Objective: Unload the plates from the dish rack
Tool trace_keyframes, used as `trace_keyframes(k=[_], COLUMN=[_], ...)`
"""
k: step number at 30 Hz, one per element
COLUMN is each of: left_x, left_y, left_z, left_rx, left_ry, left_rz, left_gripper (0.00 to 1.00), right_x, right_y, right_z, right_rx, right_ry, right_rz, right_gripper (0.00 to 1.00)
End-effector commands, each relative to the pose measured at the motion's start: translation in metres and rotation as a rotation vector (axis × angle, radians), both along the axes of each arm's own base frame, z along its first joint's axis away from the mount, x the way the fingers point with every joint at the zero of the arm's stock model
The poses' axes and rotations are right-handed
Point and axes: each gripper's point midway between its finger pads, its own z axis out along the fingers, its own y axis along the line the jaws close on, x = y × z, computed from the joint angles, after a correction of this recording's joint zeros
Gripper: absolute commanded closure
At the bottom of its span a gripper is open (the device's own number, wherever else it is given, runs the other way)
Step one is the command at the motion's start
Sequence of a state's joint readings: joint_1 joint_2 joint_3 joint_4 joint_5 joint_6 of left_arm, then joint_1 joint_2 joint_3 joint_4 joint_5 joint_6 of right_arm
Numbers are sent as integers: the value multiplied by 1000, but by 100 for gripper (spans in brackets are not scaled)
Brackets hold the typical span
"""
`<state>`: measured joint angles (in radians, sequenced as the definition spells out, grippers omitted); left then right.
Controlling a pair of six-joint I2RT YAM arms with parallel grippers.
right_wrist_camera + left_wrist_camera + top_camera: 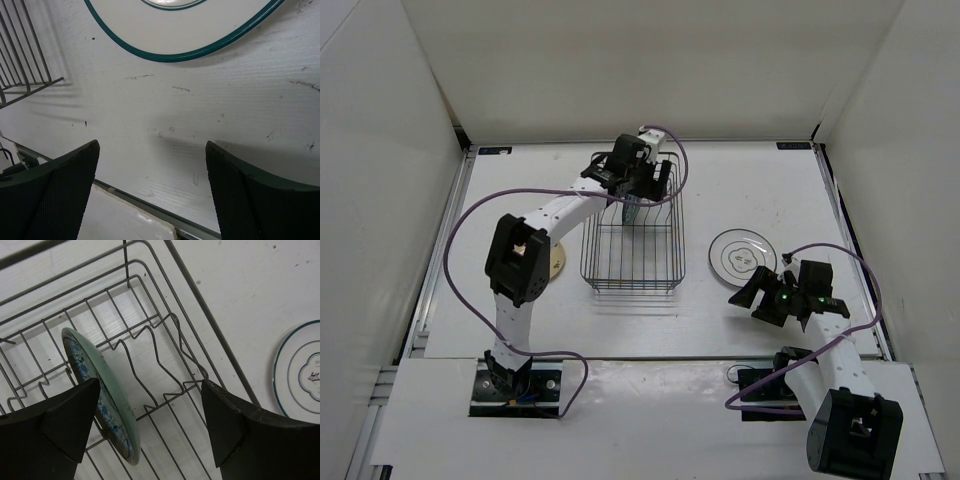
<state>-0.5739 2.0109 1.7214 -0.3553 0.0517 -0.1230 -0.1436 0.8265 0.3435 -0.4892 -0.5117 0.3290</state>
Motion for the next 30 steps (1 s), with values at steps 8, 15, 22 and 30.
trace_keyframes(k=[8,15,22,30], left_x=[6,3,-2,-6], left_y=[8,11,14,18], left_z=[-2,-9,11,19], left_rx=[87,83,21,-20], left_ry=[-40,-19,-60,-55], left_rz=[19,30,54,82], left_gripper=[19,47,63,82], right_x=[2,2,2,1], right_y=[4,4,4,5], right_z=[-1,-3,-4,-4], right_rx=[21,26,25,22], right_ry=[-20,-5,-3,-2], right_rz=[29,24,24,35], right_gripper=[12,10,10,10])
